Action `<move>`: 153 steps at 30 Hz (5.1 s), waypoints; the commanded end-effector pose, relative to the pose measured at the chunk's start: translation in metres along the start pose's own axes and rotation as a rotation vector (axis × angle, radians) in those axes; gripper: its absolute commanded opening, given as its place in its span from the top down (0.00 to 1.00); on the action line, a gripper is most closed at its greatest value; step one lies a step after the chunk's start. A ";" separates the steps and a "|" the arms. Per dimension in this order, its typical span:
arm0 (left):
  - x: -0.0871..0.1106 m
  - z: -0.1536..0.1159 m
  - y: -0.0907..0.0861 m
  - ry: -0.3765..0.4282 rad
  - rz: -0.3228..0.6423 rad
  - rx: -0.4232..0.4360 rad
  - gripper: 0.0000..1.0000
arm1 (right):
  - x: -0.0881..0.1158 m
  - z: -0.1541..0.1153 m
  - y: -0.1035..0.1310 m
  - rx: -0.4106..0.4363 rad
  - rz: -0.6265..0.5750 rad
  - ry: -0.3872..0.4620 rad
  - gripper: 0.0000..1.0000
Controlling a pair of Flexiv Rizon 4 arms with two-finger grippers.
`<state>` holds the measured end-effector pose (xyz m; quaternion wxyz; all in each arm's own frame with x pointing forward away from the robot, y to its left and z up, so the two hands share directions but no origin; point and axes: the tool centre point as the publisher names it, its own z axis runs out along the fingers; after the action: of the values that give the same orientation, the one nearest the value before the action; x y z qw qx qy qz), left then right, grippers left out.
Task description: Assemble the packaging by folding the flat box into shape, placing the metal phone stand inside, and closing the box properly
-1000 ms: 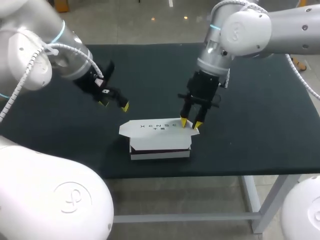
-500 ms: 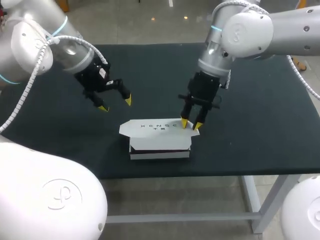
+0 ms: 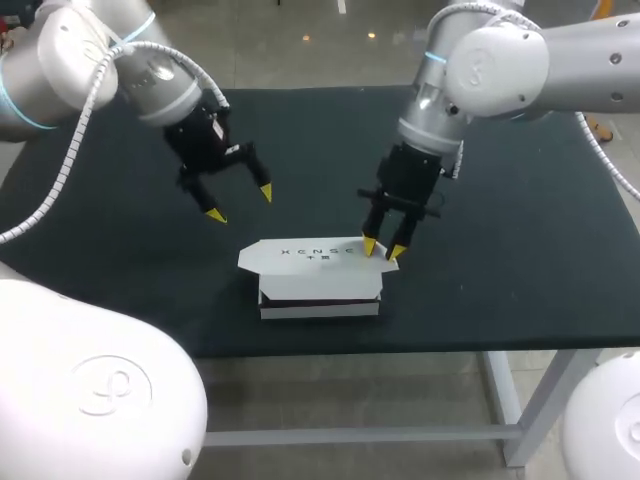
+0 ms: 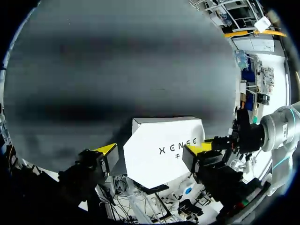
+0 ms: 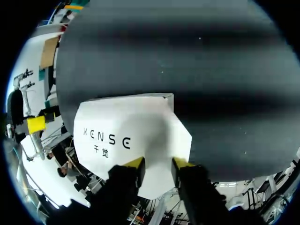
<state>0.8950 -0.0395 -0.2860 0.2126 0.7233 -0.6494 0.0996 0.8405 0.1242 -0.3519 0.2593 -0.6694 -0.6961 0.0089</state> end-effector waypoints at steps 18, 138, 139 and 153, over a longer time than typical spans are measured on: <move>0.002 0.031 0.043 -0.131 -0.063 -0.059 0.24 | -0.002 0.000 0.003 -0.008 0.010 -0.004 0.59; -0.028 0.089 0.047 -0.127 -0.058 0.130 0.53 | -0.008 0.035 -0.009 -0.277 0.016 0.048 0.58; -0.028 0.089 0.047 -0.127 -0.058 0.131 0.53 | -0.008 0.035 -0.009 -0.275 0.016 0.049 0.58; -0.032 0.091 0.057 -0.107 0.003 0.174 0.53 | -0.008 0.035 -0.008 -0.273 0.014 0.052 0.57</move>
<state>0.8302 -0.0560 -0.3684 0.1171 0.7432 -0.6495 0.1096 0.8182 0.1270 -0.3808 0.1823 -0.7039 -0.6787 -0.1033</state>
